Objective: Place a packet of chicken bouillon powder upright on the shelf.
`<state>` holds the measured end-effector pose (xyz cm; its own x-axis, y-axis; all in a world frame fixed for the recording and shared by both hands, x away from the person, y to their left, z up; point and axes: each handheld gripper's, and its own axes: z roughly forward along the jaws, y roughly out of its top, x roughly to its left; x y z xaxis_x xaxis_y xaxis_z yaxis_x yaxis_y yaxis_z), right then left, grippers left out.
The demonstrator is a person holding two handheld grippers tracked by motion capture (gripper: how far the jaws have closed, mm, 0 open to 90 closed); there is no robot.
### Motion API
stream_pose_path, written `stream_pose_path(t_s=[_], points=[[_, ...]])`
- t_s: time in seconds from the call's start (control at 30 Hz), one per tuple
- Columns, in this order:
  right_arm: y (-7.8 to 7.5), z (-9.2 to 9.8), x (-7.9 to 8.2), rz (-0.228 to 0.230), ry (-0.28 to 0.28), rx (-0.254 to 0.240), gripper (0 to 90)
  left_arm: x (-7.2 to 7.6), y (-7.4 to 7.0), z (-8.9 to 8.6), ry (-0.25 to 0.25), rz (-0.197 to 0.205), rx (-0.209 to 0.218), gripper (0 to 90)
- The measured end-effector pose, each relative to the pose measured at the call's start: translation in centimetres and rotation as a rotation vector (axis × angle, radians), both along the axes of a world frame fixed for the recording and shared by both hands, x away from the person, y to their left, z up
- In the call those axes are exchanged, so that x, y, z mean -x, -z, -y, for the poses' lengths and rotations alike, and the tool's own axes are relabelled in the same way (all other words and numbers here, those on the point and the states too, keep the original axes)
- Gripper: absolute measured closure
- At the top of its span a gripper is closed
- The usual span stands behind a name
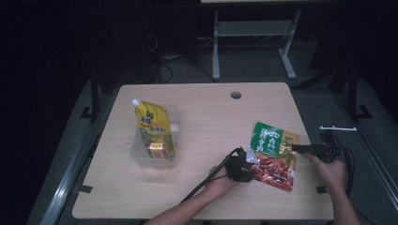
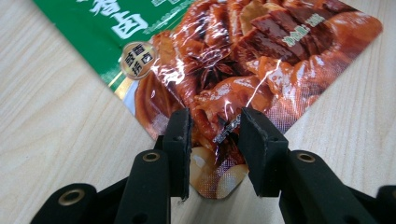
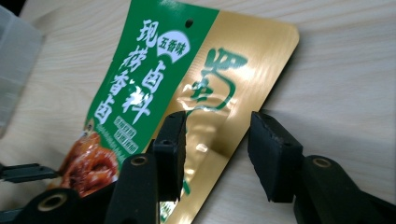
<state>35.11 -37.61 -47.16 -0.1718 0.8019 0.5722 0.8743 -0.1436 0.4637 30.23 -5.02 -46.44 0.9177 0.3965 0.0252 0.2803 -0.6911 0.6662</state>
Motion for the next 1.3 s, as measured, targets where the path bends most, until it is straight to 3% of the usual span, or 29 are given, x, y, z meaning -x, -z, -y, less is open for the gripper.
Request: stream_pose_path(t_s=[0.07, 0.2, 0.37, 0.5, 0.7, 0.9, 1.0, 1.3], points=[[0.1, -0.1, -0.1, -0.014, -0.021, -0.031, 58.8, 0.1, 0.0, 0.1, -0.005, 0.003, 0.003, 63.9], [0.0, -0.2, -0.4, -0.029, -0.008, -0.032, 57.3, 0.1, 0.0, 0.1, -0.004, 0.005, 0.0, 64.0], [0.1, -0.2, -0.5, -0.034, -0.005, -0.041, 62.4, 0.1, 0.0, 0.1, -0.002, 0.001, 0.0, 63.7], [0.5, -0.6, -0.7, -0.058, -0.048, -0.086, 67.4, 0.1, 0.0, 0.2, -0.002, 0.005, 0.002, 63.6], [0.5, -1.2, -1.0, -0.073, -0.082, -0.071, 74.9, 0.1, 0.0, 0.3, -0.003, 0.004, -0.003, 63.4], [0.6, -1.7, -1.0, -0.098, -0.118, -0.042, 89.3, 0.0, -0.1, 0.1, -0.012, -0.002, -0.011, 61.6], [0.6, -1.7, -1.0, -0.1, -0.122, -0.045, 89.5, -0.2, -0.2, -0.1, -0.025, -0.011, -0.01, 59.1], [0.6, -2.0, -0.5, -0.104, -0.157, -0.047, 89.6, -0.6, -0.7, -0.5, -0.092, 0.036, -0.006, 43.6]])
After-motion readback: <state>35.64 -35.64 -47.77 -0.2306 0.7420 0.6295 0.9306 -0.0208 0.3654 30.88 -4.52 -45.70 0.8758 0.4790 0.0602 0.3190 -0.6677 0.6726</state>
